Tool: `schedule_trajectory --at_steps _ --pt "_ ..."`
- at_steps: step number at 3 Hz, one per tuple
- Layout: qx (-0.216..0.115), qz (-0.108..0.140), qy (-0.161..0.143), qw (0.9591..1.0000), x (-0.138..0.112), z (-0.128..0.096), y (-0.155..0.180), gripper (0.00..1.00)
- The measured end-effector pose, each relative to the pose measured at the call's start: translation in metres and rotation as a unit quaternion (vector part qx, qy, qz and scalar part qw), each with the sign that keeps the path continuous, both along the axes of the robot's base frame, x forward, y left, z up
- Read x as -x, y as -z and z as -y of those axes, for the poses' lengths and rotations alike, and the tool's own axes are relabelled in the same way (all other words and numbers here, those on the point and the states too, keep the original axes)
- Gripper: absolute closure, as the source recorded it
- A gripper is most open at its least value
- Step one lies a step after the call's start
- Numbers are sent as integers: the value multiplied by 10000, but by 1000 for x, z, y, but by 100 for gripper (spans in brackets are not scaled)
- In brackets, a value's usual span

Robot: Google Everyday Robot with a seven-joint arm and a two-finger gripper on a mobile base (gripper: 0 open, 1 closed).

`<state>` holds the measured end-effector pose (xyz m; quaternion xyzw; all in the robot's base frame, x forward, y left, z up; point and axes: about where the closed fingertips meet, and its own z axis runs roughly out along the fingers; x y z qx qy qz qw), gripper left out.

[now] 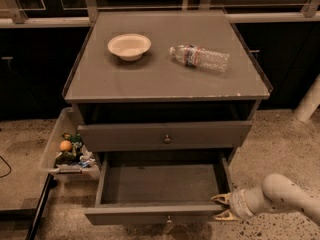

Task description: Open middle drawer

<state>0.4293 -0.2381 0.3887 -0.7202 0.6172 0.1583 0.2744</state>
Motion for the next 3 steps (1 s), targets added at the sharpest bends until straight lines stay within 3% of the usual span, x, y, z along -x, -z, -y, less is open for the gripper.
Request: schedule_trajectory --at_steps 1,3 --pt "0 0 0 10000 0 0 0 85" --pt "-1 -1 0 10000 0 0 0 39"
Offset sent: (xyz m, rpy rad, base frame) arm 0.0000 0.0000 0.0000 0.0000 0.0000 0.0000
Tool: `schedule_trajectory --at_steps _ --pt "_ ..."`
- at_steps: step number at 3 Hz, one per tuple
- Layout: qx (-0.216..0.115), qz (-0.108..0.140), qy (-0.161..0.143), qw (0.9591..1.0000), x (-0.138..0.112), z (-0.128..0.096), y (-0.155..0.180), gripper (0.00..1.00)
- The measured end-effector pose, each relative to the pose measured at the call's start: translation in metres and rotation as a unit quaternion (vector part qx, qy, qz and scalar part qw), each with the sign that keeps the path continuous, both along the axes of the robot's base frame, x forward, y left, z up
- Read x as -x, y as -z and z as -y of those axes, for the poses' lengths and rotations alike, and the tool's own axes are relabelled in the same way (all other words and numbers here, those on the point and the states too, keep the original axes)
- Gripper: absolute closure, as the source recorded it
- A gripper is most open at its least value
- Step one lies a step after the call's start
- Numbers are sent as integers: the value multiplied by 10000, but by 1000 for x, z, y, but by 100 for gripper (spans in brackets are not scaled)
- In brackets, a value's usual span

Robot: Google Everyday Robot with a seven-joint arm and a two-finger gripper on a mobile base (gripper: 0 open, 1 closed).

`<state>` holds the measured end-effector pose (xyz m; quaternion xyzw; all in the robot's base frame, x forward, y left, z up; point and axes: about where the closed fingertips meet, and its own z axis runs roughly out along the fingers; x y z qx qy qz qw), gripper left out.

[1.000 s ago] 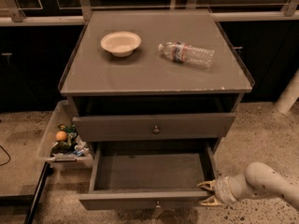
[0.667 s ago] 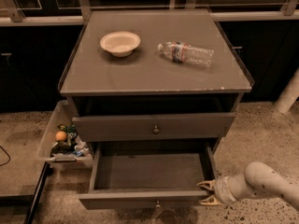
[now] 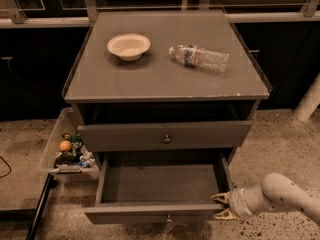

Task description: Open middle drawer

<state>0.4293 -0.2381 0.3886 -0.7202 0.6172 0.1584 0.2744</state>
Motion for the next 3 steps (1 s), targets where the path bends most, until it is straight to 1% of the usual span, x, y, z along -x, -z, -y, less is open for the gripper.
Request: schedule_trajectory --at_steps 1,2,3 --pt "-139 -110 3 9998 5 2 2 15" --pt "-214 -186 -30 9996 23 9 2 12" --pt "-228 -193 -82 9995 42 15 0 35"
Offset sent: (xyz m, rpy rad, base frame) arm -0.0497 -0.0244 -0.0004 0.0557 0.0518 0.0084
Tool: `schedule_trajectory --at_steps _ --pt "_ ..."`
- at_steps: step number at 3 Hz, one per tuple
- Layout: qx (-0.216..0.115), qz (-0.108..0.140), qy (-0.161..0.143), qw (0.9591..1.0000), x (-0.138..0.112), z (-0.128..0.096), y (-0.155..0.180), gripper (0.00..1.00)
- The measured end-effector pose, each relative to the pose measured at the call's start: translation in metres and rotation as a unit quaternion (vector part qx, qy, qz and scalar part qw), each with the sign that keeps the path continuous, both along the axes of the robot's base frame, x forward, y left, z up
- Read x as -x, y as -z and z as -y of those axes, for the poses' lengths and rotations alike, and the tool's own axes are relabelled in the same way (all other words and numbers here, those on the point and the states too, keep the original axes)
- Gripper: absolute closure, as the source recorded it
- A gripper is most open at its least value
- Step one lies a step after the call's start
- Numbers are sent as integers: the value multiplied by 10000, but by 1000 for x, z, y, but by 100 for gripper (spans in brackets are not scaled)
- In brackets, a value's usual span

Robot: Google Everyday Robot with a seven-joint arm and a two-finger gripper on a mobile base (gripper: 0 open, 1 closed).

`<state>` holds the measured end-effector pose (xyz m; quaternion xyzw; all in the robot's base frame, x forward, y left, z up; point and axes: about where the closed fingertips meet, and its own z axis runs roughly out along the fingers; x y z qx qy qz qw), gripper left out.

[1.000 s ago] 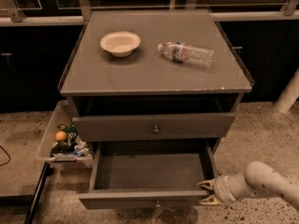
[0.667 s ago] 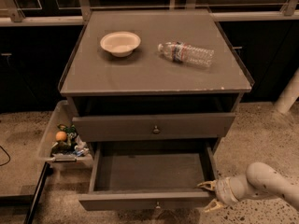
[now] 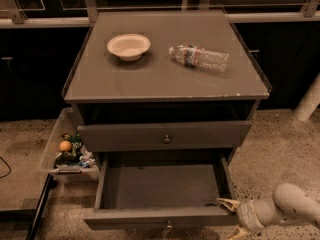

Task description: Open middle drawer

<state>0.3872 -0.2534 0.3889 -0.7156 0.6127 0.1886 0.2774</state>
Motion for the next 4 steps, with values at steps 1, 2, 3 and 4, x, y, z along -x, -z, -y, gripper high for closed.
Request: schedule_trajectory --at_steps 1,2,3,4 --pt "29 21 -78 10000 19 3 -4 58" --pt "28 18 -78 10000 19 3 -4 55" --pt "28 18 -78 10000 19 3 -4 32" --pt "28 18 -78 10000 19 3 -4 8"
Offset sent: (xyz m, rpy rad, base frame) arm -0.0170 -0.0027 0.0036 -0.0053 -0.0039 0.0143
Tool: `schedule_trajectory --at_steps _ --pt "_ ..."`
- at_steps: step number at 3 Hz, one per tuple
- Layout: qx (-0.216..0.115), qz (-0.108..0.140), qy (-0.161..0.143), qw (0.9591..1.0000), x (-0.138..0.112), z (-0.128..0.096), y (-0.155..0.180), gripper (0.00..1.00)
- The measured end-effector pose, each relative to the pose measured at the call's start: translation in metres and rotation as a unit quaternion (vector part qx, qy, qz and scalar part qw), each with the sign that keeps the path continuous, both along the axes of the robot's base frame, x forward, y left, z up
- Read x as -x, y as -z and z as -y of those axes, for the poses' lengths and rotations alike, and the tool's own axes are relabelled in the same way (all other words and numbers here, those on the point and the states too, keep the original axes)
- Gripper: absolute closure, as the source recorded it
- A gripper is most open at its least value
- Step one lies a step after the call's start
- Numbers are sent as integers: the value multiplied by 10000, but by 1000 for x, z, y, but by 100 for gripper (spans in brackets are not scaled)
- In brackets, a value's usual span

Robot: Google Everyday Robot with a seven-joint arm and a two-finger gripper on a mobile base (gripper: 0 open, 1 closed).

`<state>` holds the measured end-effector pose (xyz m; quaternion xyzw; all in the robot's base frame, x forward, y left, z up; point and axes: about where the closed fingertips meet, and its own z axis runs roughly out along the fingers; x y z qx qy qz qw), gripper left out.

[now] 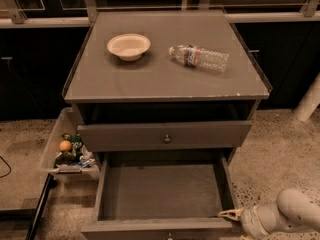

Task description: Open middle drawer

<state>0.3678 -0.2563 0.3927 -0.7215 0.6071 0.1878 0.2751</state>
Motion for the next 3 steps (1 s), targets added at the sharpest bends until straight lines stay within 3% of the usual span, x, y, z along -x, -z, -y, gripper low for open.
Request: schedule_trajectory --at_steps 1,2,3 --pt "-2 1 0 10000 0 0 0 0" --pt "-22 8 5 10000 -2 -2 -2 0" --pt "92 214 -65 9997 -11 -13 -28 0"
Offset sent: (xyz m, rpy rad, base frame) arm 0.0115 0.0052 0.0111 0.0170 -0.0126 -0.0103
